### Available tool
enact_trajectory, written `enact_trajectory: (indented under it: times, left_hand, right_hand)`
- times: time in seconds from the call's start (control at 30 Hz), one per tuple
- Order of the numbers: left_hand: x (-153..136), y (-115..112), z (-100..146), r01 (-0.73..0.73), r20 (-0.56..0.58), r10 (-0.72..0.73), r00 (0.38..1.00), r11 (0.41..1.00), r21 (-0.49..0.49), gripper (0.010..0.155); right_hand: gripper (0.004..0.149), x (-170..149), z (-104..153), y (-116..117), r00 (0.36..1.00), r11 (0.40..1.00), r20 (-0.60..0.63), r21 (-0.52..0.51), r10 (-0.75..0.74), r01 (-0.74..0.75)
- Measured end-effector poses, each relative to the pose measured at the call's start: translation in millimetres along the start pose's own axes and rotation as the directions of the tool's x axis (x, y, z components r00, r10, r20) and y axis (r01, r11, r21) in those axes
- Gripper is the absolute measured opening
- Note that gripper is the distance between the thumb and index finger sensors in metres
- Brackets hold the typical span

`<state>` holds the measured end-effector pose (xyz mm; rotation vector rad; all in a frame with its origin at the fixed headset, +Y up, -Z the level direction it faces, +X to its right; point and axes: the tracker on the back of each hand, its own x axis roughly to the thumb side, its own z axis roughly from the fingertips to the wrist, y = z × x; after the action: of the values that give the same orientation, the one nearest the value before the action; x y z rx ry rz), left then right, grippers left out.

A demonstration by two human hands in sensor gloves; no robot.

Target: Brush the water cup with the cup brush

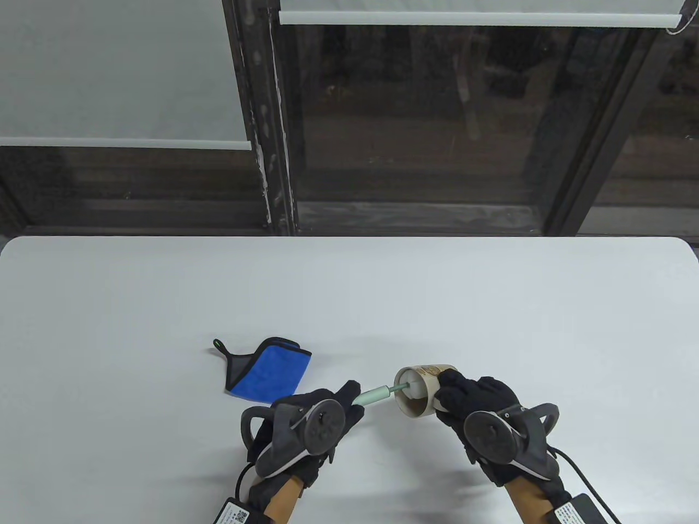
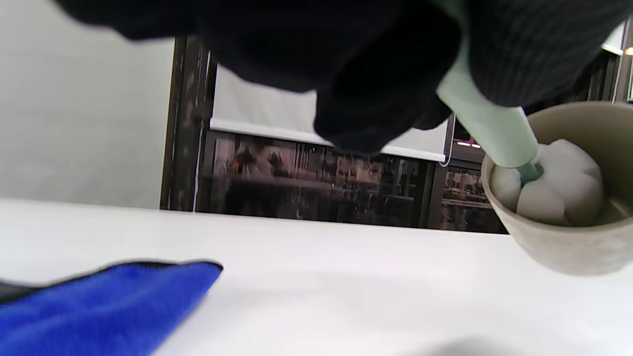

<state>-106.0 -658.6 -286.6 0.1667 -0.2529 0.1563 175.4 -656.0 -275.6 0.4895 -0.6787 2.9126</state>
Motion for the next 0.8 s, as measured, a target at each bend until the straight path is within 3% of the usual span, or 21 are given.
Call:
enact_trajectory:
  times: [0.07, 0.17, 0.33, 0.4, 0.5, 0.6, 0.63, 0.8]
  left_hand:
    - [2.9, -2.9, -2.1, -0.006, 0.021, 0.007, 1.000, 0.998, -0.058, 0.052]
    - [9.5, -3.0, -0.5, 0.003, 0.086, 0.002, 0.996, 0.998, -0.065, 0.052]
    - [24.9, 6.5, 9.1, 0.009, 0.185, -0.014, 0.983, 1.000, 0.026, 0.051]
    - [22.9, 9.1, 9.7, 0.014, 0.181, -0.021, 0.983, 0.999, 0.040, 0.051]
    - [21.1, 14.1, 12.6, 0.047, 0.125, -0.065, 0.990, 0.989, 0.142, 0.050]
    - [11.1, 9.6, 5.8, 0.080, 0.030, -0.084, 0.996, 0.989, 0.124, 0.049]
    - [7.4, 7.7, 3.3, 0.068, 0.009, -0.069, 0.998, 0.996, 0.063, 0.050]
    - [4.1, -5.4, -4.1, -0.006, 0.043, 0.009, 0.999, 0.998, -0.057, 0.053]
  right_hand:
    - [0.035, 1.4, 0.1, -1.8, 1.000, 0.999, 0.003, -0.015, 0.029, -0.028]
    - [0.036, -4.2, -0.2, -3.8, 0.999, 0.999, -0.017, -0.035, 0.030, -0.030]
    - [0.036, -12.3, -2.3, -0.9, 0.998, 0.999, -0.045, -0.010, 0.039, -0.040]
    - [0.036, -12.6, -2.2, 3.8, 0.999, 1.000, -0.047, 0.014, 0.020, -0.019]
    - [0.035, -9.5, -4.4, 9.8, 0.999, 0.997, -0.026, 0.060, 0.046, -0.045]
    - [0.035, -5.0, -4.1, 5.4, 1.000, 0.998, 0.002, 0.058, 0.023, -0.023]
    - [0.035, -4.1, -3.1, 4.3, 1.000, 0.998, 0.001, 0.062, 0.000, 0.000]
    - [0.035, -2.4, -0.7, -3.4, 1.000, 1.000, 0.005, -0.011, 0.029, -0.029]
